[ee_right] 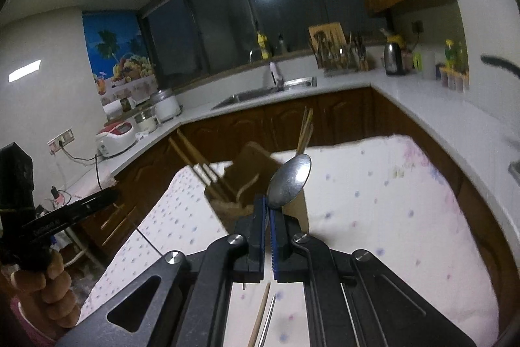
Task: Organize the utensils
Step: 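Lift the fork and spoon and carry them over the wooden holder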
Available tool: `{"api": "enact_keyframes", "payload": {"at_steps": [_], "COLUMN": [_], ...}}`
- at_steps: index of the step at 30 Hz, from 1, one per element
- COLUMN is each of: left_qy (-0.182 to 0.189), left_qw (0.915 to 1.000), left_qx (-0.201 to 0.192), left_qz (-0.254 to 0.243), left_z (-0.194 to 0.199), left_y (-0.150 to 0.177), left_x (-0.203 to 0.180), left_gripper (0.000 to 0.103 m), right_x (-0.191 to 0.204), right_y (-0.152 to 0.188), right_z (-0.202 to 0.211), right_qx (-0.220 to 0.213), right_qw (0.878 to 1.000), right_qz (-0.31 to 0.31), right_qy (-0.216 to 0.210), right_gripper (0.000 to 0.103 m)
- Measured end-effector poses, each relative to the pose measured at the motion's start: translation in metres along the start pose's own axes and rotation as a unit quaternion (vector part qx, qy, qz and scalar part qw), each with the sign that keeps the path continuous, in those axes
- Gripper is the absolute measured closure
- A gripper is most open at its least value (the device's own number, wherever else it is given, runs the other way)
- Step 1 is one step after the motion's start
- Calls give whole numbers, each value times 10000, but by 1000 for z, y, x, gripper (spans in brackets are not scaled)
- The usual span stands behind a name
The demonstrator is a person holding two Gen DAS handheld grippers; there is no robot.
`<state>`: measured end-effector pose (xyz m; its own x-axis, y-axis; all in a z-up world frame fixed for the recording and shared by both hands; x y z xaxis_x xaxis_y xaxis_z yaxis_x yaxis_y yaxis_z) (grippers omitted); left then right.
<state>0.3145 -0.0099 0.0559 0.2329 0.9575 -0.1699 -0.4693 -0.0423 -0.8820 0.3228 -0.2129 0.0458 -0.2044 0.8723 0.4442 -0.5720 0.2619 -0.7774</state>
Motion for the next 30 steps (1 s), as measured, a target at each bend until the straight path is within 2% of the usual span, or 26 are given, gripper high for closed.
{"api": "enact_keyframes", "payload": {"at_steps": [10, 15, 22, 30], "left_qy": [-37, -174, -318, -315], "left_qw": [9990, 9974, 9976, 9987], "left_qx": [-420, -651, -568, -387], "left_qz": [-173, -236, -237, -62], "left_z": [-50, -84, -142, -180], "left_y": [-44, -56, -30, -4], "left_x": [3, 2, -1, 5], "left_gripper": [82, 82, 82, 82], "right_x": [6, 8, 4, 2], "right_y": [-51, -65, -54, -21], "right_z": [-32, -53, -86, -111], "right_qx": [-510, -590, -503, -168], "right_qw": [9983, 9969, 9951, 9946], "right_qz": [238, 445, 734, 911], "right_qy": [137, 273, 439, 476], "right_gripper": [100, 100, 100, 101]}}
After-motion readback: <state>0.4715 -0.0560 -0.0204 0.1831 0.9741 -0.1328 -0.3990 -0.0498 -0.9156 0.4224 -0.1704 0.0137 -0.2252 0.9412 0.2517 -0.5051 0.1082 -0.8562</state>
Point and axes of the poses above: each gripper's, at about its wrist camera, not at the fingertips, and z roughly against the way its jaws point, x to its left, y to its underside, the point moved 8 cm from there along -z, roughly the way its jaws point, and after that the axes turned 8 degrees about -z, right-handed, at the moved point
